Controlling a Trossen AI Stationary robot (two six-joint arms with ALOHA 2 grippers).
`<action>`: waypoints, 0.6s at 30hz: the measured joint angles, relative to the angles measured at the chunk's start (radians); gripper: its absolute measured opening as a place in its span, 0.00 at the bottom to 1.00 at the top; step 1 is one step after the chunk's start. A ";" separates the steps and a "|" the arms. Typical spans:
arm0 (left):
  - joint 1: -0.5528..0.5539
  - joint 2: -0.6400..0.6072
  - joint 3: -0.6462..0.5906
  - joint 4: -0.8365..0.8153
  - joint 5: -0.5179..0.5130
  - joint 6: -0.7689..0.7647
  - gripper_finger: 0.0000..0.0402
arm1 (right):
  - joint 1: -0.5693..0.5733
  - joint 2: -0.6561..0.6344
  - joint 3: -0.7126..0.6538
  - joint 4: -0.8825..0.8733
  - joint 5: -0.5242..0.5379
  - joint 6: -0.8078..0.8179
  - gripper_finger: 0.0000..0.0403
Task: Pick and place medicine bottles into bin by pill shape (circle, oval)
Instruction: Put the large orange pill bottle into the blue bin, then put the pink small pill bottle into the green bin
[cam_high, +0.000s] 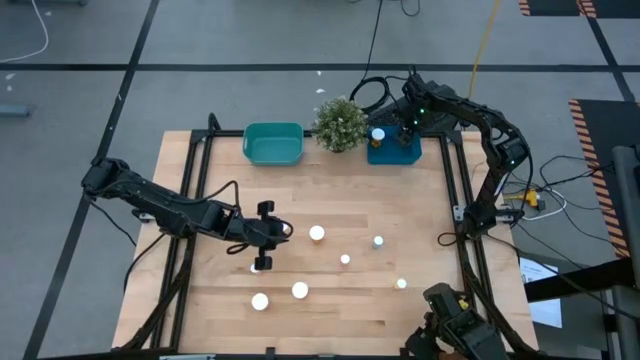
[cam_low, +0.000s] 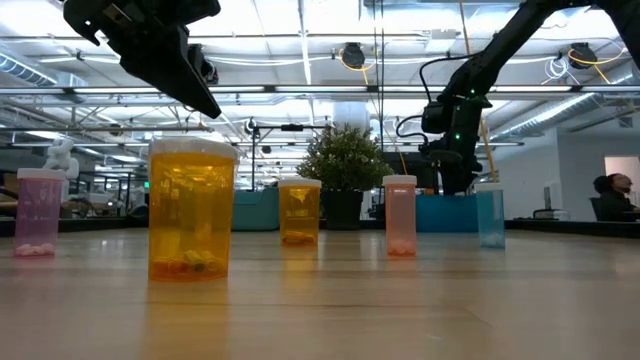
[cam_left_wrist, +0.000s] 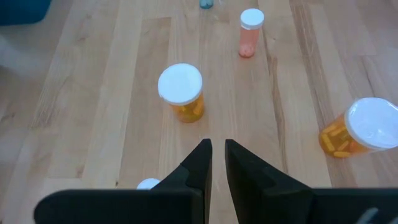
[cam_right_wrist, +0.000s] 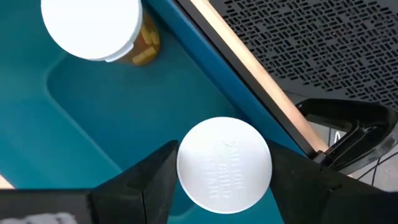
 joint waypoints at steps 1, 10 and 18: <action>0.000 0.000 0.000 0.000 0.000 0.000 0.12 | 0.000 0.000 -0.001 0.000 0.000 0.000 0.56; 0.000 0.000 0.000 0.000 0.000 -0.006 0.12 | 0.000 -0.027 -0.001 0.005 0.005 -0.001 0.65; 0.000 0.000 0.000 0.000 0.000 -0.005 0.12 | 0.032 -0.145 -0.001 0.005 0.005 0.004 0.66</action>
